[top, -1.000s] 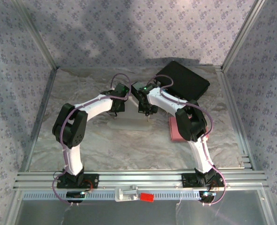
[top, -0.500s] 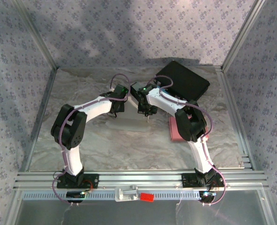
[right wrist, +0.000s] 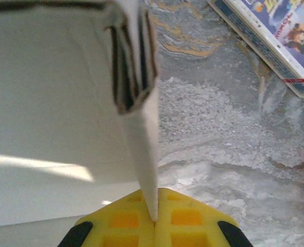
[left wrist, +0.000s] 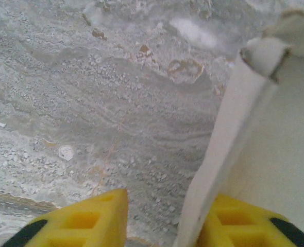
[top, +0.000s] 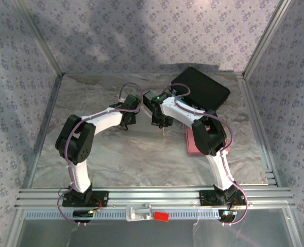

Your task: Fold the paper box

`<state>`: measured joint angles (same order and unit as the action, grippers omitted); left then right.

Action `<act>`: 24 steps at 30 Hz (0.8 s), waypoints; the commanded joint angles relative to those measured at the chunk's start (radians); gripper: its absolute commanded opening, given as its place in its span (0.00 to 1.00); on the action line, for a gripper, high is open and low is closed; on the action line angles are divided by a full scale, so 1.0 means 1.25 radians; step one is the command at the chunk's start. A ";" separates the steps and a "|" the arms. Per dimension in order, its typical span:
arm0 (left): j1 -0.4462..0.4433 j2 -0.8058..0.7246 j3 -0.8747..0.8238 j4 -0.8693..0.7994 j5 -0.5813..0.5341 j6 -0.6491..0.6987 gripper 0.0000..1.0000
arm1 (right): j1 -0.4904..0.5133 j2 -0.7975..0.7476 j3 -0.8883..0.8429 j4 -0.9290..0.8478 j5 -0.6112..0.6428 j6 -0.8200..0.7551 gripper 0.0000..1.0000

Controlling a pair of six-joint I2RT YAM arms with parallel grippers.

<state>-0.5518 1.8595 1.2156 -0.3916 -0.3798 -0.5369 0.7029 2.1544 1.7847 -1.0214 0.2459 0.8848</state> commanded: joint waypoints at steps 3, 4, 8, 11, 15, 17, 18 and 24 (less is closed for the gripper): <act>0.022 -0.082 -0.009 0.018 0.130 0.028 0.46 | 0.004 0.032 -0.014 -0.063 0.044 0.023 0.00; 0.024 -0.095 -0.014 0.024 0.148 0.030 0.47 | 0.004 0.036 -0.011 -0.064 0.045 0.023 0.00; 0.033 -0.159 -0.035 0.057 0.239 0.030 0.49 | 0.003 0.058 0.021 -0.102 0.056 0.022 0.00; 0.039 -0.195 -0.026 0.050 0.301 0.010 0.49 | 0.003 0.073 0.037 -0.128 0.055 0.036 0.00; 0.058 -0.243 -0.029 0.035 0.341 -0.024 0.50 | 0.001 0.090 0.065 -0.157 0.045 0.059 0.00; 0.077 -0.273 -0.032 0.022 0.343 -0.039 0.50 | -0.002 0.106 0.089 -0.176 0.028 0.074 0.00; 0.085 -0.286 -0.032 0.010 0.335 -0.044 0.50 | -0.002 0.110 0.096 -0.183 0.020 0.081 0.00; 0.154 -0.384 -0.055 -0.120 0.283 -0.078 0.47 | -0.014 0.133 0.153 -0.277 -0.074 0.257 0.00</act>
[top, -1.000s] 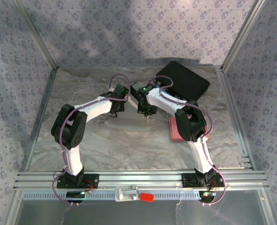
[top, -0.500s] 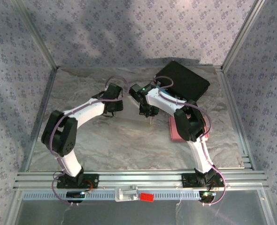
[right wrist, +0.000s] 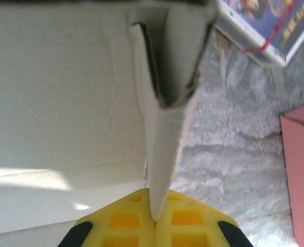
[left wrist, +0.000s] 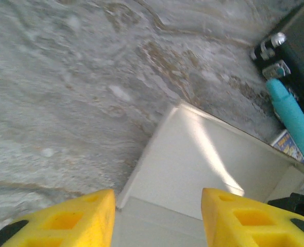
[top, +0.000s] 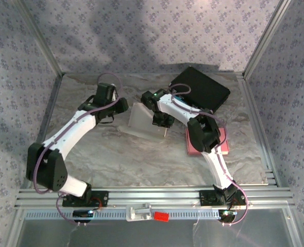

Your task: Fold the paper box

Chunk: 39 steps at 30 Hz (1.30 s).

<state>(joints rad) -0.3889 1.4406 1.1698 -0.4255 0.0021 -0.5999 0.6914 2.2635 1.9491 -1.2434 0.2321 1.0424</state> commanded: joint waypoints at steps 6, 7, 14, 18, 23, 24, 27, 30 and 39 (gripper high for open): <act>0.109 -0.169 -0.138 -0.169 -0.021 -0.049 0.44 | -0.015 0.059 0.032 -0.132 -0.242 0.317 0.00; 0.122 -0.186 -0.155 -0.179 -0.010 -0.051 0.43 | -0.014 0.062 0.034 -0.129 -0.269 0.334 0.00; 0.141 -0.200 -0.276 -0.124 0.146 -0.104 0.39 | 0.021 0.042 -0.049 -0.045 -0.478 0.526 0.00; 0.129 -0.177 -0.334 -0.049 0.204 -0.149 0.39 | 0.047 0.001 -0.142 0.084 -0.499 0.620 0.06; 0.106 -0.121 -0.334 0.007 0.243 -0.156 0.38 | 0.052 -0.013 -0.135 0.067 -0.485 0.609 0.34; 0.100 -0.107 -0.327 0.012 0.247 -0.155 0.38 | 0.052 -0.022 -0.141 0.076 -0.483 0.610 0.38; 0.085 -0.071 -0.310 0.026 0.251 -0.161 0.38 | 0.049 -0.054 -0.152 0.080 -0.468 0.592 0.50; 0.080 -0.056 -0.302 0.036 0.241 -0.174 0.38 | 0.039 -0.099 -0.162 0.087 -0.431 0.545 0.59; 0.079 -0.044 -0.271 0.030 0.223 -0.169 0.38 | 0.019 -0.239 -0.076 0.142 -0.213 0.105 0.63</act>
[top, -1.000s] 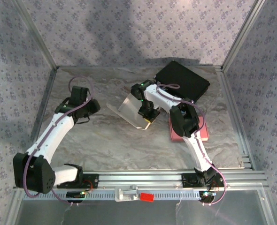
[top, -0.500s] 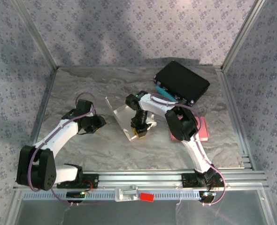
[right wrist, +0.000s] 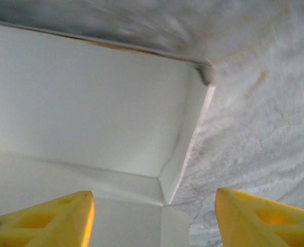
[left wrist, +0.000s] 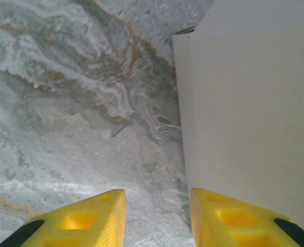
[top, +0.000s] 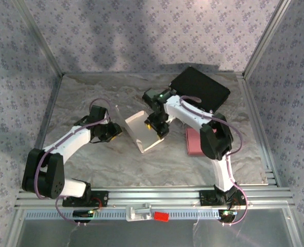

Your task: Fold the paper box

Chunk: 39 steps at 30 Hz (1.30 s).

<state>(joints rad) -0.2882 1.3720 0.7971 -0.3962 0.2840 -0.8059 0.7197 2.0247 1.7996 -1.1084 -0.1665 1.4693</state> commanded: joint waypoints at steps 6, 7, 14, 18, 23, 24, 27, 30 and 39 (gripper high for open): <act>-0.001 0.004 0.032 0.021 0.008 -0.001 0.38 | 0.077 -0.116 0.082 0.163 0.008 -0.796 0.61; -0.001 0.003 0.029 0.026 0.013 -0.001 0.38 | 0.086 -0.115 0.089 0.156 -0.018 -0.836 0.61; -0.002 0.008 0.030 0.056 0.019 -0.011 0.39 | 0.121 0.016 0.285 0.013 -0.094 -0.941 0.58; -0.001 0.024 0.042 0.054 0.023 -0.008 0.39 | 0.133 0.109 0.393 -0.063 -0.089 -0.938 0.55; -0.001 0.028 0.050 0.048 0.021 -0.003 0.39 | 0.133 0.174 0.471 -0.112 -0.068 -0.923 0.52; -0.001 0.028 0.051 0.047 0.021 -0.001 0.39 | 0.130 0.174 0.468 -0.095 -0.072 -0.914 0.51; -0.001 0.029 0.056 0.045 0.024 0.002 0.39 | 0.129 0.184 0.469 -0.059 -0.077 -0.891 0.45; -0.002 0.011 0.069 0.024 0.011 0.014 0.38 | 0.126 0.202 0.479 -0.053 -0.076 -0.845 0.29; -0.039 -0.186 0.158 -0.189 -0.190 0.093 0.38 | 0.129 0.119 0.385 0.119 0.156 -0.467 0.00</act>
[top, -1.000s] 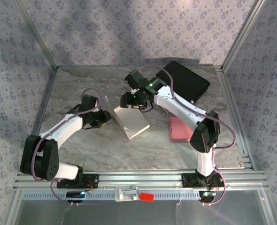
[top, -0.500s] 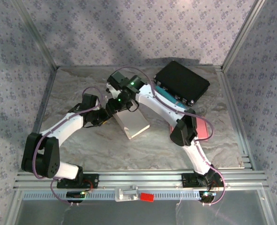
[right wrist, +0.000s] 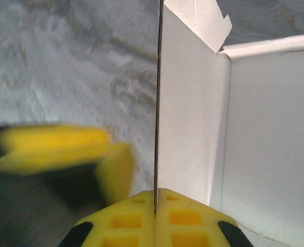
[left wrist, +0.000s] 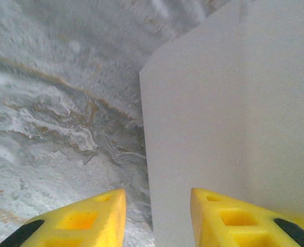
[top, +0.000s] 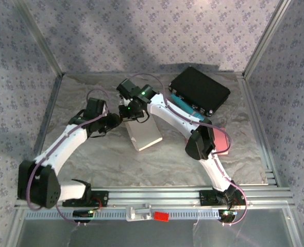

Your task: Fold the paper box

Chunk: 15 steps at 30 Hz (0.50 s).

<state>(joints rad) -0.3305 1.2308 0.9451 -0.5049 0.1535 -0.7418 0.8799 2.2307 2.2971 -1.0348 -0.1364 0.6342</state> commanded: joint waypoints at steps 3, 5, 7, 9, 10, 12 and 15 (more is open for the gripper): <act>-0.006 -0.134 0.047 -0.158 -0.095 0.057 0.38 | 0.004 -0.062 -0.014 0.024 0.261 0.452 0.00; -0.006 -0.159 0.049 -0.196 -0.087 0.068 0.38 | 0.008 -0.064 -0.009 -0.016 0.323 0.613 0.00; -0.006 -0.188 0.049 -0.230 -0.081 0.074 0.38 | 0.008 -0.055 0.012 -0.081 0.362 0.777 0.00; -0.006 -0.224 0.044 -0.255 -0.069 0.078 0.38 | 0.004 -0.044 0.028 -0.115 0.371 0.893 0.00; -0.006 -0.236 0.042 -0.265 -0.062 0.078 0.38 | 0.000 -0.040 0.029 -0.116 0.373 0.936 0.00; -0.006 -0.261 0.035 -0.290 -0.041 0.081 0.38 | -0.009 -0.022 0.052 -0.140 0.372 1.018 0.00; -0.006 -0.283 0.011 -0.311 -0.008 0.087 0.38 | -0.016 0.026 0.123 -0.198 0.379 1.115 0.00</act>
<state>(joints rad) -0.3359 0.9031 0.9863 -0.8139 0.0963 -0.6617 0.8726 2.2143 2.3615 -1.1675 0.2695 1.7588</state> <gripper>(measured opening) 0.379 0.052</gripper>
